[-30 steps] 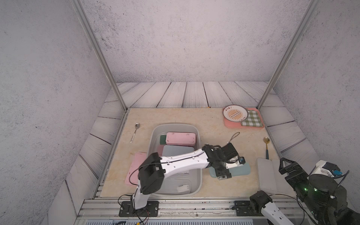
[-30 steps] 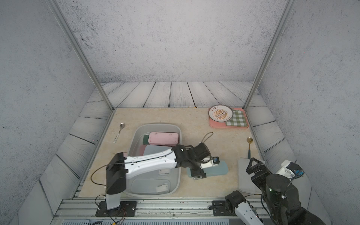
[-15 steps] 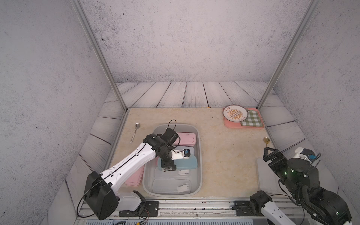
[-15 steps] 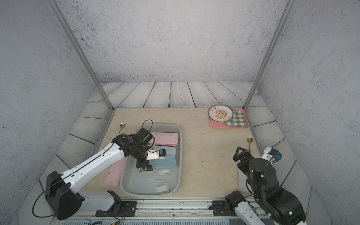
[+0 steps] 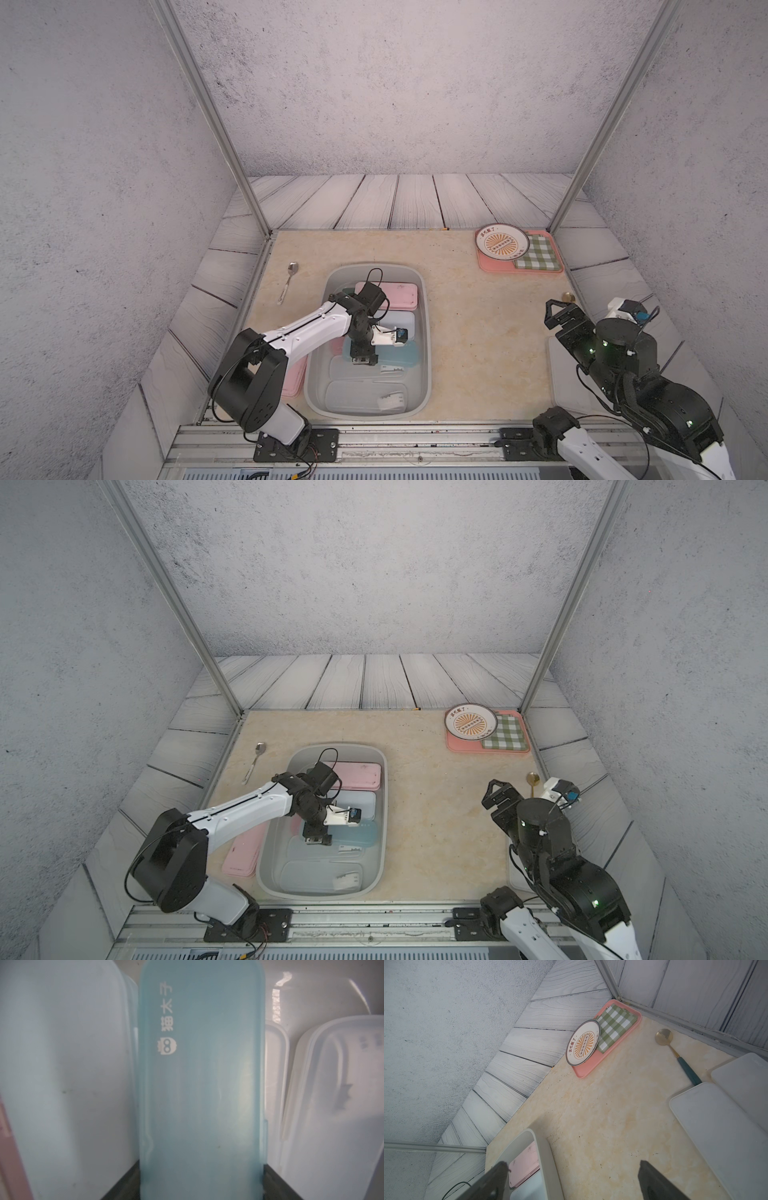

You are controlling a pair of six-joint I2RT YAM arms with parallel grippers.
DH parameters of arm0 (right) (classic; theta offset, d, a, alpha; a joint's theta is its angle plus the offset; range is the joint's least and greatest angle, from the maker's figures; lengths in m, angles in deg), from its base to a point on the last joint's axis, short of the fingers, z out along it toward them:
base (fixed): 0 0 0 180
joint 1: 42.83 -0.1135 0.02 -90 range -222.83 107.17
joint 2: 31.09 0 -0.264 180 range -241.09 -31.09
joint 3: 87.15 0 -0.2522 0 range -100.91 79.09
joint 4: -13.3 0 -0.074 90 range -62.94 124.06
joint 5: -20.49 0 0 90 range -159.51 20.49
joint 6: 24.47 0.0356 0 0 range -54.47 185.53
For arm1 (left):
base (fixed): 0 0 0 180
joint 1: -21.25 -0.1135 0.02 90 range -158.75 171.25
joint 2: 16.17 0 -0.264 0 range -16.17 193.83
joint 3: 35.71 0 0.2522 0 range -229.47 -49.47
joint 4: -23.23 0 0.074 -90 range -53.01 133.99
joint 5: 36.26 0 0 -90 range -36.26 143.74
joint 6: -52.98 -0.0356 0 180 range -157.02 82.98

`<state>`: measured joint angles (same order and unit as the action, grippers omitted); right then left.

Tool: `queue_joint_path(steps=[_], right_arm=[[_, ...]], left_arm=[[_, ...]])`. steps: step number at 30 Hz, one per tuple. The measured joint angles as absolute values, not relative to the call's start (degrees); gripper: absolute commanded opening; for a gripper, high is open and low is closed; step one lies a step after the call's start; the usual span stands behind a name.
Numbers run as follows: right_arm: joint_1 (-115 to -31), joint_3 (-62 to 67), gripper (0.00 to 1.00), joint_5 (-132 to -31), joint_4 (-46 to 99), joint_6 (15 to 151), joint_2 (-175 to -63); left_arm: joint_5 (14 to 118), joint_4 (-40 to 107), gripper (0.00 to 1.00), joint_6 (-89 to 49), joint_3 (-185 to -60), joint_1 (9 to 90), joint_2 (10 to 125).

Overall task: Put the pencil case into the storage box
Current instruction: Place the pencil case at the storage box.

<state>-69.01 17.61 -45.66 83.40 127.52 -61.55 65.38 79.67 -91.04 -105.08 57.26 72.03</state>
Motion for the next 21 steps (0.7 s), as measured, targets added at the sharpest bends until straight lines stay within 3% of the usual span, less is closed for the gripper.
queue_joint_path(steps=[2, 5, 15, 21], right_arm=[[-69.0, 17.9, 0.99, -45.9, 83.3, 128.0, -61.5], [-69.0, 18.6, 0.99, -46.5, 83.0, 128.6, -61.5], [-69.0, 20.7, 0.99, -49.1, 83.3, 128.8, -62.3], [-68.9, 14.5, 0.99, -55.3, 86.4, 123.6, -80.3]], left_arm=[[65.1, 78.1, 0.91, -91.4, -103.9, 57.3, 71.9], [64.5, 77.4, 1.00, -92.3, -102.7, 57.3, 70.7], [67.4, 84.0, 1.00, -94.0, -104.1, 56.9, 58.4], [72.1, 89.7, 1.00, -81.1, -113.2, 55.4, 55.8]])
